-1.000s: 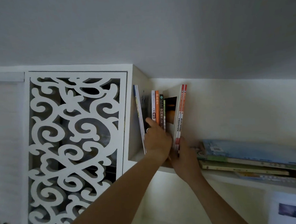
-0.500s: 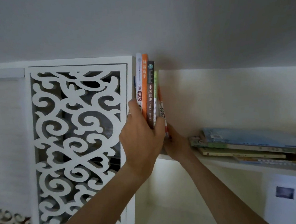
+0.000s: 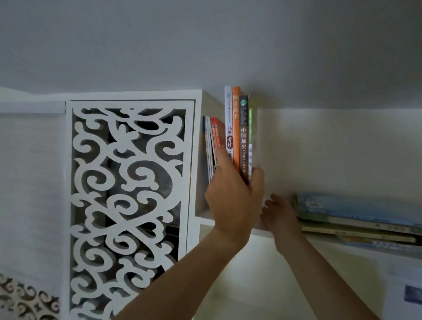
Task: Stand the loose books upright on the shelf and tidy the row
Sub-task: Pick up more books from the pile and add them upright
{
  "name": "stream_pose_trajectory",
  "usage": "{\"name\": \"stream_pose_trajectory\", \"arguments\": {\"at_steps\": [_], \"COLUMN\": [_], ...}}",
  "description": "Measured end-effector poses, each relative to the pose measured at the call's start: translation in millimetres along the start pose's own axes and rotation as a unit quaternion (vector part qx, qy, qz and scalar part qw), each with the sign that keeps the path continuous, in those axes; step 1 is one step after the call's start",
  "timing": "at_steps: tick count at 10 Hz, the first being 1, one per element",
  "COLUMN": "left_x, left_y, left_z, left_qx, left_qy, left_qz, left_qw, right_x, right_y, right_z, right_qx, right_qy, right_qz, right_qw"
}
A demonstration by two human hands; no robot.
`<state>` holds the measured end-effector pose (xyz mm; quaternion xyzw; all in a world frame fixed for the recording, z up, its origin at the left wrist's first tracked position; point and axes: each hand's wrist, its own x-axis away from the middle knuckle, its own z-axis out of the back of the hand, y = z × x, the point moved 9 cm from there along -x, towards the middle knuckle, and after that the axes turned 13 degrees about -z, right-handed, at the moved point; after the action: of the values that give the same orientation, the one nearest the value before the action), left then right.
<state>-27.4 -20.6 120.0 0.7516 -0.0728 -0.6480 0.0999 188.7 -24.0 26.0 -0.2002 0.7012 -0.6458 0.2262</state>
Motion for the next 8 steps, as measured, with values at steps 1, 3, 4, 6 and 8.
{"name": "stream_pose_trajectory", "arguments": {"at_steps": [1,3,4,6,8], "left_x": [16.1,31.9,28.4,21.9,22.3], "left_y": [-40.4,-71.8,-70.6,-78.9,-66.0], "left_z": [-42.3,-73.9,-83.7,-100.9,-132.5], "left_qx": [-0.017,-0.049,-0.126,-0.241,-0.31], "left_qy": [-0.039,-0.014,-0.017,-0.037,-0.189], "left_qz": [0.041,0.074,-0.012,-0.176,-0.287], "left_qw": [0.998,0.996,0.992,0.954,0.886], "right_x": [47.4,52.6,54.6,84.2,14.1], "right_y": [-14.4,-16.0,-18.2,-66.0,-60.6], "right_z": [0.8,-7.9,-1.1,54.3,145.8], "right_qx": [0.14,0.281,0.311,0.337,0.703], "right_qy": [0.02,-0.045,-0.023,0.171,0.136], "right_qz": [0.066,0.163,0.217,0.444,0.087], "right_qw": [0.988,0.945,0.925,0.813,0.693]}}
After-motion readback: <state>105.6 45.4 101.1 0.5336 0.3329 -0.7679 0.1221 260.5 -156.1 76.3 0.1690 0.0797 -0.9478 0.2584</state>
